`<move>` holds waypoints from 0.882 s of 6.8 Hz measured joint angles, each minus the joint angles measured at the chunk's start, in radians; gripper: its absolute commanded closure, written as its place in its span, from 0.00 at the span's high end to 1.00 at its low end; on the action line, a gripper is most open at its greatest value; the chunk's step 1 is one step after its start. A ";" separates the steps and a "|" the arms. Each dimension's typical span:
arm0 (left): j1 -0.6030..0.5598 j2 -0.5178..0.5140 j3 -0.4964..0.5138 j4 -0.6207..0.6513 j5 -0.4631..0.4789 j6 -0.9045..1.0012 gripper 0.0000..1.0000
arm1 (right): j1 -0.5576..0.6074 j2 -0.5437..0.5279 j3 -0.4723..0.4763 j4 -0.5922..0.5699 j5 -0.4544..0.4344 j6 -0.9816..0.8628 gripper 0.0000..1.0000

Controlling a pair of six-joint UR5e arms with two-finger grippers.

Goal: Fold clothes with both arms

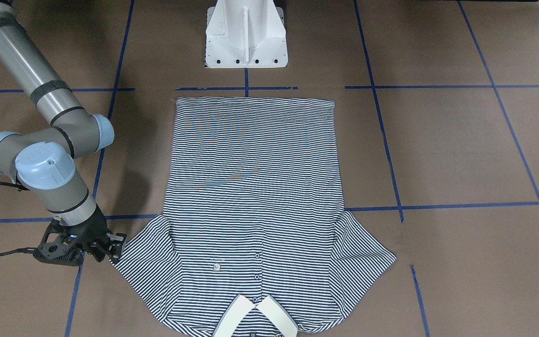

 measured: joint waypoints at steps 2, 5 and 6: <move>-0.001 0.000 -0.002 0.000 -0.001 0.000 1.00 | -0.001 0.004 -0.002 -0.003 -0.001 0.002 0.00; -0.001 0.002 -0.004 -0.005 -0.002 -0.001 1.00 | -0.002 0.043 -0.003 -0.009 -0.001 0.003 0.00; -0.001 0.003 -0.004 -0.006 -0.002 -0.002 1.00 | -0.002 0.049 -0.001 -0.009 0.000 0.002 0.43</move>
